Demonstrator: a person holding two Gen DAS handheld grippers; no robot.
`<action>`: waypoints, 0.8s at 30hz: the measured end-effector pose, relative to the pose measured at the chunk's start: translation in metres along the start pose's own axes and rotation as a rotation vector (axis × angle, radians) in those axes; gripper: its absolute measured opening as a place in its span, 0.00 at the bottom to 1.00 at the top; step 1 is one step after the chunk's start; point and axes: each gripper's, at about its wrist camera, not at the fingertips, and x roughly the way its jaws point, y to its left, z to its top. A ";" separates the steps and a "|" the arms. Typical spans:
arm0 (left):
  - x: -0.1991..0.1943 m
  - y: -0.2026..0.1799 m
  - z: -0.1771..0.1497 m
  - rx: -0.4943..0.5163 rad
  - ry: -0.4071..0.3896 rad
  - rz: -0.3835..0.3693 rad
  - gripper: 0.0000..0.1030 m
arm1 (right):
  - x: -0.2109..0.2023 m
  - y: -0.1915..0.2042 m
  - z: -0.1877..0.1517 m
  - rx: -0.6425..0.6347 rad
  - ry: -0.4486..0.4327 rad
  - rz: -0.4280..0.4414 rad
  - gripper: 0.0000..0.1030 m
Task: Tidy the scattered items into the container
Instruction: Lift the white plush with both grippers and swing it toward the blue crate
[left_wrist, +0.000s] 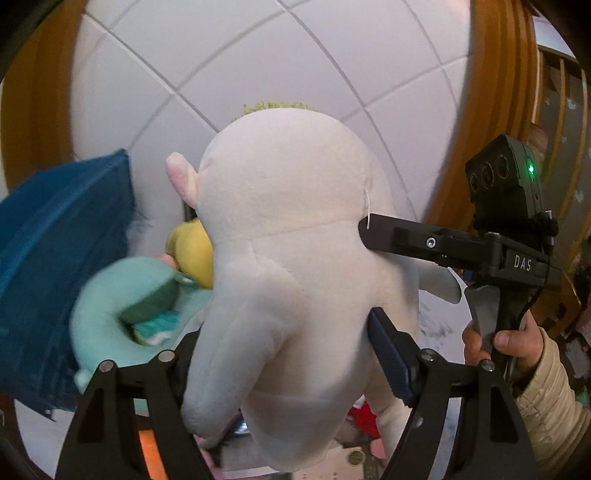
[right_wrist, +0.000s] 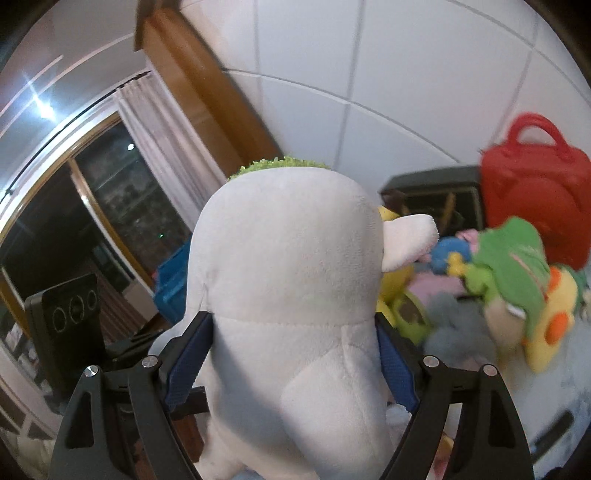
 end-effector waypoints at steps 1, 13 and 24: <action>-0.004 0.007 0.004 -0.004 -0.007 0.009 0.75 | 0.008 0.008 0.007 -0.011 0.000 0.012 0.82; -0.074 0.127 0.053 -0.012 -0.076 0.095 0.75 | 0.102 0.100 0.071 -0.092 -0.023 0.098 0.82; -0.143 0.251 0.155 0.000 -0.137 0.207 0.75 | 0.201 0.190 0.180 -0.174 -0.087 0.166 0.82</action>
